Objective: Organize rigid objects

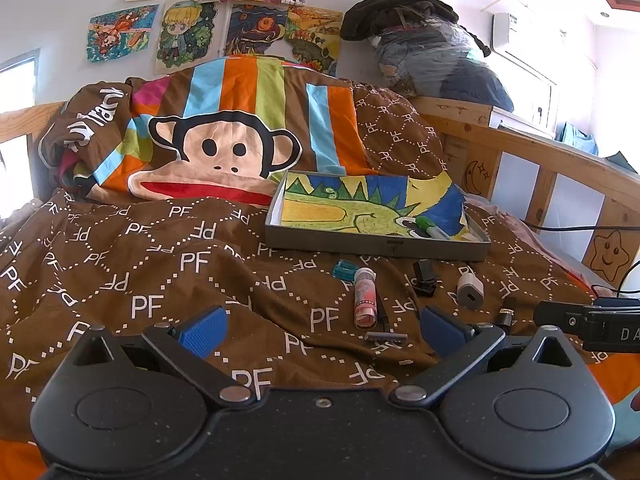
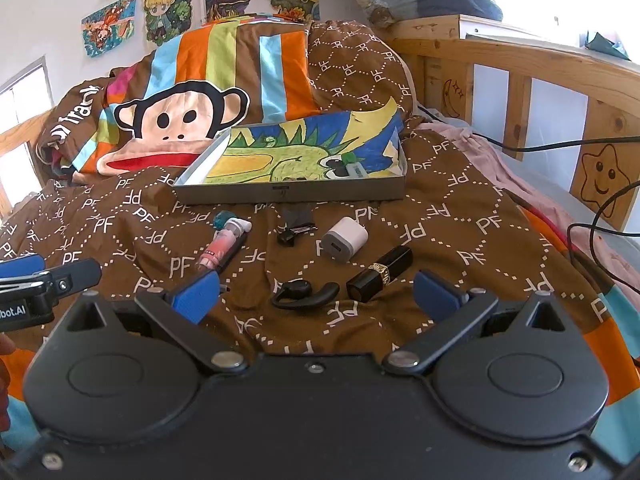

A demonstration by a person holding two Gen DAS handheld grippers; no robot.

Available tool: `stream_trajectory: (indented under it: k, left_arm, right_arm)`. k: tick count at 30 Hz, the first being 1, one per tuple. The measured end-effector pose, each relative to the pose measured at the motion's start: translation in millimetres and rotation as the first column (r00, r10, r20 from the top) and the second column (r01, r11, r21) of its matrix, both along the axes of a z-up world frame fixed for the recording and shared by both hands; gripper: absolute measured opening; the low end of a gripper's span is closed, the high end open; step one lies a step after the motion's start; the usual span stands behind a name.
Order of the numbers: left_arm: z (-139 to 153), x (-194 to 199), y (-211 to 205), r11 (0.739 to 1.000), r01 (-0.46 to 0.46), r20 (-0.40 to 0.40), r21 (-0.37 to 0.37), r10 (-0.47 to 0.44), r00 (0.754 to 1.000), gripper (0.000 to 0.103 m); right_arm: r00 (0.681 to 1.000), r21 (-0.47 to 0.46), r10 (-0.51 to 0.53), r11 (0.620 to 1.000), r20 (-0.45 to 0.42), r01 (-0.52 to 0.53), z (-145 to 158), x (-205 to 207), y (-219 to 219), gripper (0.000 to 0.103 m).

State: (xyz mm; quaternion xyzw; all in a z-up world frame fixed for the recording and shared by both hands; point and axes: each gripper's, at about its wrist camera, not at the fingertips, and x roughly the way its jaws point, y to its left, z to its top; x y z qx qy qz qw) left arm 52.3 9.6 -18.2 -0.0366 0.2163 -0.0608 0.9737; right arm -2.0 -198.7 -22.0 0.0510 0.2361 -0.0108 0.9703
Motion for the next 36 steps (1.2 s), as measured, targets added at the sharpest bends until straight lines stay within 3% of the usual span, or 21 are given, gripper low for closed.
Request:
stream_trajectory:
  k: [24,31,36]
  left_arm:
    - [-2.3,11.1,-0.2,0.999,0.051,-0.029,-0.020,-0.051,0.998,0.102]
    - [-4.0,52.3,7.0,0.978,0.116,-0.141,-0.173,-0.141,0.980,0.102]
    - [-17.7,92.5,-5.9,0.952,0.215,-0.222,-0.220,-0.263,0.939,0.102]
  right_arm:
    - [0.997,-0.002,0.058,0.998,-0.043,-0.058,-2.8,13.7,-3.7,0.103]
    - [0.987,-0.072,0.139,0.987,-0.083,-0.145,-6.2,34.5,0.0,0.103]
    - [0.968,-0.046,0.184,0.980,-0.170,-0.194,-18.9,57.2,-1.4,0.103]
